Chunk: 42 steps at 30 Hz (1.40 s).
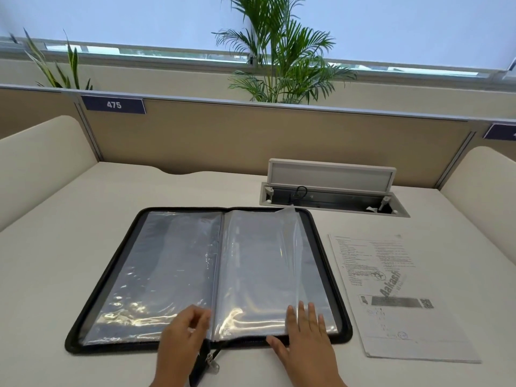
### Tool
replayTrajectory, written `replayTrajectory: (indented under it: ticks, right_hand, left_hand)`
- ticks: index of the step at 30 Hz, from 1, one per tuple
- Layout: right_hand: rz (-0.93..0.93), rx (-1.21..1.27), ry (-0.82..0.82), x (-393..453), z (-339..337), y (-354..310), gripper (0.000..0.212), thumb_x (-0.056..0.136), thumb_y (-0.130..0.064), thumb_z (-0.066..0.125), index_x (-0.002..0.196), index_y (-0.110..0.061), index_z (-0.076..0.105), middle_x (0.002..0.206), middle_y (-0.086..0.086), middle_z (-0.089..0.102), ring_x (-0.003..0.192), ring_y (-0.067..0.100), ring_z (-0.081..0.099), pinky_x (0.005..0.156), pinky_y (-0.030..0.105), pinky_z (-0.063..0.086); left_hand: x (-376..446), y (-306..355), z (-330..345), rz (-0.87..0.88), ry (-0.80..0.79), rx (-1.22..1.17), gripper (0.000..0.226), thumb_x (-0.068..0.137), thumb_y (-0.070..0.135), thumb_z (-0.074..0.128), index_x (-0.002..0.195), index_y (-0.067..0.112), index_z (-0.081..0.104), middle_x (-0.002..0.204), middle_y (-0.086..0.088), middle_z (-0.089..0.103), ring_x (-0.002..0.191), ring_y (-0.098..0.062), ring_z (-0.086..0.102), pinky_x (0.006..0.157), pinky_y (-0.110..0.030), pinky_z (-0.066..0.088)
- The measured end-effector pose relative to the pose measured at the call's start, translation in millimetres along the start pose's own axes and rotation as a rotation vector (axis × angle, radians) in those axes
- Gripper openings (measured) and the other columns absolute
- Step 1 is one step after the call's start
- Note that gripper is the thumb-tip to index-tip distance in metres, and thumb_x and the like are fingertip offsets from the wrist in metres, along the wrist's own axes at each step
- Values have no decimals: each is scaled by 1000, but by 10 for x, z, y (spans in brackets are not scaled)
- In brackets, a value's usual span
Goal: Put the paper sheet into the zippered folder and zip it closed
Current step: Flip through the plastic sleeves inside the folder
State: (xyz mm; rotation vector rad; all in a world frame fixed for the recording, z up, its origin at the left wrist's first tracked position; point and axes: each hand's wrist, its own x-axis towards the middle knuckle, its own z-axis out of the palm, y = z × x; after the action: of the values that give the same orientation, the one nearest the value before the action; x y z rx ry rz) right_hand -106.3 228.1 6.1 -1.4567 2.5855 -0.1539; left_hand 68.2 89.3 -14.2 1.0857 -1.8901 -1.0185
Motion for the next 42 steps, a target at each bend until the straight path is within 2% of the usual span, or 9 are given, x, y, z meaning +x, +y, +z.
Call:
replayTrajectory:
  ticks: [2, 9, 13, 19, 24, 27, 33, 37, 42]
  right_hand:
    - [56, 91, -91, 68, 37, -38, 80, 88, -67, 16, 147, -16, -3, 158, 10, -7, 144, 27, -14, 103, 30, -32]
    - [-41, 205, 91, 131, -79, -220, 66, 91, -61, 17, 144, -34, -10, 138, -13, -36, 143, 17, -19, 109, 37, -22]
    - [-112, 335, 43, 143, -80, -312, 60, 95, -52, 24, 145, -35, -3, 146, -22, -23, 144, 7, -7, 114, 38, -12]
    - [-82, 557, 22, 178, -59, -234, 57, 94, -52, 30, 144, -40, 3, 154, -21, 10, 139, -5, 12, 117, 37, -3]
    - [-118, 596, -24, 163, -73, -189, 53, 84, -66, 18, 129, -56, -8, 141, -38, 4, 119, -29, 4, 117, 37, -9]
    - [-145, 619, -36, 163, -77, -164, 53, 84, -65, 18, 129, -55, -9, 130, -48, -1, 107, -42, 4, 116, 34, -12]
    - [-97, 733, -80, 152, -101, -183, 62, 80, -69, 21, 132, -55, -11, 138, -35, 22, 130, -14, 24, 118, 32, 2]
    - [-112, 747, -87, 140, -102, -167, 63, 79, -70, 23, 132, -56, -8, 126, -44, 19, 110, -34, 19, 116, 30, 16]
    - [-107, 757, -84, 159, -54, -86, 68, 81, -69, 27, 142, -44, 12, 145, -23, 31, 124, -11, 37, 101, 14, 31]
  left_hand:
    - [18, 67, 67, 88, -90, 80, 20, 77, 18, 70, 68, 32, 58, 64, 5, 61, 72, -1, 58, 59, -12, 44]
    - [51, 180, 362, 302, -399, 260, 56, 69, 45, 70, 119, 31, 49, 112, 22, 44, 104, 6, 38, 91, -13, 32]
    - [40, 318, 551, 191, -377, 250, 63, 69, 43, 70, 124, 36, 40, 112, 29, 42, 103, 4, 47, 83, -13, 39]
    - [105, 517, 718, 4, -340, 161, 29, 86, 35, 58, 114, 35, 49, 94, 19, 58, 75, 6, 58, 62, -10, 44]
    - [213, 504, 771, -155, -355, 66, 36, 83, 16, 61, 115, 26, 49, 98, 8, 60, 83, -5, 62, 72, -23, 51]
    - [282, 547, 806, -349, -329, -164, 32, 82, 12, 65, 110, 20, 50, 92, -5, 64, 76, -18, 65, 58, -27, 53]
    - [332, 522, 826, -372, -366, -200, 9, 84, 15, 64, 92, 20, 64, 79, -6, 69, 55, -16, 64, 50, -33, 55]
    - [343, 547, 873, -370, -419, -150, 6, 85, 22, 64, 88, 27, 62, 84, -2, 67, 66, -17, 67, 45, -24, 53]
    - [374, 558, 936, -396, -369, -99, 10, 84, 27, 62, 76, 24, 65, 67, -3, 70, 58, -20, 68, 47, -27, 54]
